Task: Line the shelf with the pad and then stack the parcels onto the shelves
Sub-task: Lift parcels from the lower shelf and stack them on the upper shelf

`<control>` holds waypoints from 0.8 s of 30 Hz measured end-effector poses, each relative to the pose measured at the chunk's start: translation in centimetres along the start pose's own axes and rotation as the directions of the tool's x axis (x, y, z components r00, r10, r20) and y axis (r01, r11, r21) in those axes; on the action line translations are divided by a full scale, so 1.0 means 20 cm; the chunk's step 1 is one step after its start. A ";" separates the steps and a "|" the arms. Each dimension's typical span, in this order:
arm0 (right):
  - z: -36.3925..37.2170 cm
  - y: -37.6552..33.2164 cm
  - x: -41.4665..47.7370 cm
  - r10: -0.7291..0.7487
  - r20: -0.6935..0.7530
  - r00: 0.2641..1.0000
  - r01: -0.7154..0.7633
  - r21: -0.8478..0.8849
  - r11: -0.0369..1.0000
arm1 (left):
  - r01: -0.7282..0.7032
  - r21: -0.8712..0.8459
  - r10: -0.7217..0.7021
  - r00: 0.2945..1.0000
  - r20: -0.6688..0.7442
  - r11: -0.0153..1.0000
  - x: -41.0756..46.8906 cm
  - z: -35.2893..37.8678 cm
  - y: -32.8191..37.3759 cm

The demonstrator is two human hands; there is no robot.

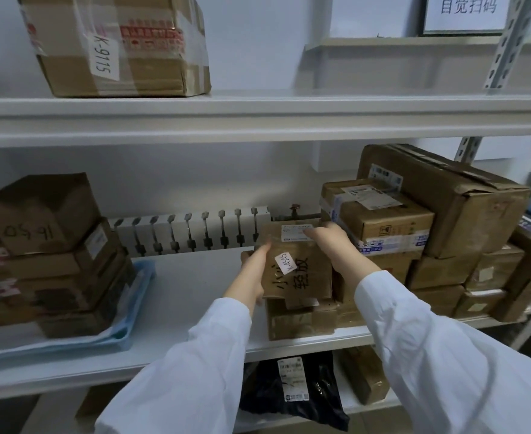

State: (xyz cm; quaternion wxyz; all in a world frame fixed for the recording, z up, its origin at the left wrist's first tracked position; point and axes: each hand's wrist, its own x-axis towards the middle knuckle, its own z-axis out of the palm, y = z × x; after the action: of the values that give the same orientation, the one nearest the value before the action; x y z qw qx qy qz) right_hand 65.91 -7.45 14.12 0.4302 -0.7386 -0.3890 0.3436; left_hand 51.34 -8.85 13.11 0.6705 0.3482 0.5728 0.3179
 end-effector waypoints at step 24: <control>-0.01 -0.37 -0.51 -0.141 -0.273 0.952 0.187 0.150 0.971 | -0.191 0.002 0.191 0.980 0.049 0.981 -0.41 -0.67 0.29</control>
State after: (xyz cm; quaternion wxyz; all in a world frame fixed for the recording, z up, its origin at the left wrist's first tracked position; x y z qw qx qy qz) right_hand 59.42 -13.97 22.66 0.5676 -0.7020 -0.3576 0.2391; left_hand 36.69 -10.93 21.02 0.6495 0.4115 0.5211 0.3704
